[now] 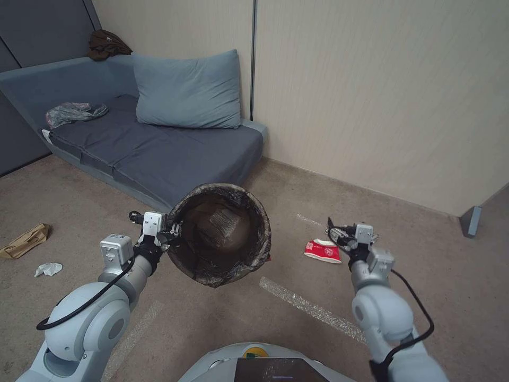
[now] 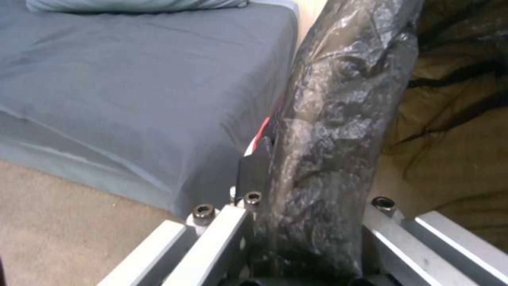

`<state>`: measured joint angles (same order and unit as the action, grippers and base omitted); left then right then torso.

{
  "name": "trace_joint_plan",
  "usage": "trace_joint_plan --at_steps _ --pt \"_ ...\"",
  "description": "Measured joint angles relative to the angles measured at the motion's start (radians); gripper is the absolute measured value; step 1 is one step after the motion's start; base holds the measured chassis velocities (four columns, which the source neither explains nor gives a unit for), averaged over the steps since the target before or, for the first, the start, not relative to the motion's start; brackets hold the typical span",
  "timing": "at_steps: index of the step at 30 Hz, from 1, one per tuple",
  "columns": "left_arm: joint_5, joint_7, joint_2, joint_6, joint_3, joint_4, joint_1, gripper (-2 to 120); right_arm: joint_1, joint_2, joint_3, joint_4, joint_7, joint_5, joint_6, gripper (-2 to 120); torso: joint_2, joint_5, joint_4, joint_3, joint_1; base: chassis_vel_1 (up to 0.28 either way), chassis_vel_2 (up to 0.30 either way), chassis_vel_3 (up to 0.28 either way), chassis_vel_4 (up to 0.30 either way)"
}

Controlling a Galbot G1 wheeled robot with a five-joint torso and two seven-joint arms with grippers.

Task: Pick up the trash bin, then pick up the garbage from the floor and place it into the trash bin.

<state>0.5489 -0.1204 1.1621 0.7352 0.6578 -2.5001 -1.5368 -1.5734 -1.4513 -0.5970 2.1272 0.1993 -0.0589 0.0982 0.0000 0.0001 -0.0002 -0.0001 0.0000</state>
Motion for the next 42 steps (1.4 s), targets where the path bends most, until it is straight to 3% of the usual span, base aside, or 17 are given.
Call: trace_joint_plan --at_steps 3,4,5,6,7,8,10,14,19,33,42 --pt "-0.003 0.0 0.002 0.0 -0.004 0.0 0.001 0 0.123 0.11 -0.009 0.044 0.121 -0.368 0.4 100 0.0 0.0003 0.0006 0.0 0.0 0.0 0.0 0.0 0.0" --pt "-0.003 0.0 0.002 0.0 -0.004 0.0 0.001 0 0.123 0.11 -0.009 0.044 0.121 -0.368 0.4 100 0.0 0.0003 0.0006 0.0 0.0 0.0 0.0 0.0 0.0" --pt "-0.003 0.001 -0.003 0.0 -0.012 0.0 0.011 0 0.195 0.152 -0.035 0.036 0.249 -0.624 0.578 100 0.0 -0.0003 -0.0004 0.0 0.0 0.0 0.0 0.0 0.0" --pt "-0.003 0.001 -0.003 0.0 -0.012 0.0 0.01 0 0.221 0.165 -0.036 0.024 0.293 -0.718 0.617 100 0.0 -0.0001 0.0 0.0 0.0 0.0 0.0 0.0 0.0" --pt "-0.004 0.001 0.0 0.0 -0.008 0.0 0.003 0 0.286 0.185 -0.031 -0.02 0.386 -0.908 0.651 100 0.0 0.0003 0.0001 0.0 0.0 0.0 0.0 0.0 0.0" --pt "-0.004 0.001 0.0 0.0 -0.008 0.0 0.003 0 0.286 0.185 -0.031 -0.02 0.386 -0.908 0.651 100 0.0 0.0003 0.0001 0.0 0.0 0.0 0.0 0.0 0.0" --pt "-0.008 0.001 0.005 0.0 -0.004 0.0 0.002 0 0.368 0.177 0.001 -0.119 0.508 -1.059 0.657 100 0.0 0.0004 0.0004 0.0 0.0 0.0 0.0 0.0 0.0" --pt "-0.018 0.002 0.014 0.0 -0.007 0.0 -0.001 0 0.42 0.139 0.014 -0.207 0.594 -1.142 0.653 100 0.0 0.0002 0.0003 0.0 0.0 0.0 0.0 0.0 0.0" --pt "-0.03 0.007 0.015 0.0 -0.012 0.0 0.0 0 0.43 0.117 0.011 -0.255 0.609 -1.157 0.647 100 0.0 0.0002 0.0001 0.0 0.0 0.0 0.0 0.0 0.0" --pt "-0.049 0.024 0.021 0.0 -0.033 0.0 -0.002 0 0.558 0.077 -0.057 -0.445 0.599 -1.194 0.479 100 0.0 0.0 0.0004 0.0 0.0 0.0 0.0 0.0 0.0" --pt "-0.05 0.025 0.021 0.0 -0.033 0.0 -0.004 0 0.581 0.071 -0.066 -0.485 0.588 -1.199 0.443 100 0.0 0.0 0.0002 0.0 0.0 0.0 0.0 0.0 0.0"
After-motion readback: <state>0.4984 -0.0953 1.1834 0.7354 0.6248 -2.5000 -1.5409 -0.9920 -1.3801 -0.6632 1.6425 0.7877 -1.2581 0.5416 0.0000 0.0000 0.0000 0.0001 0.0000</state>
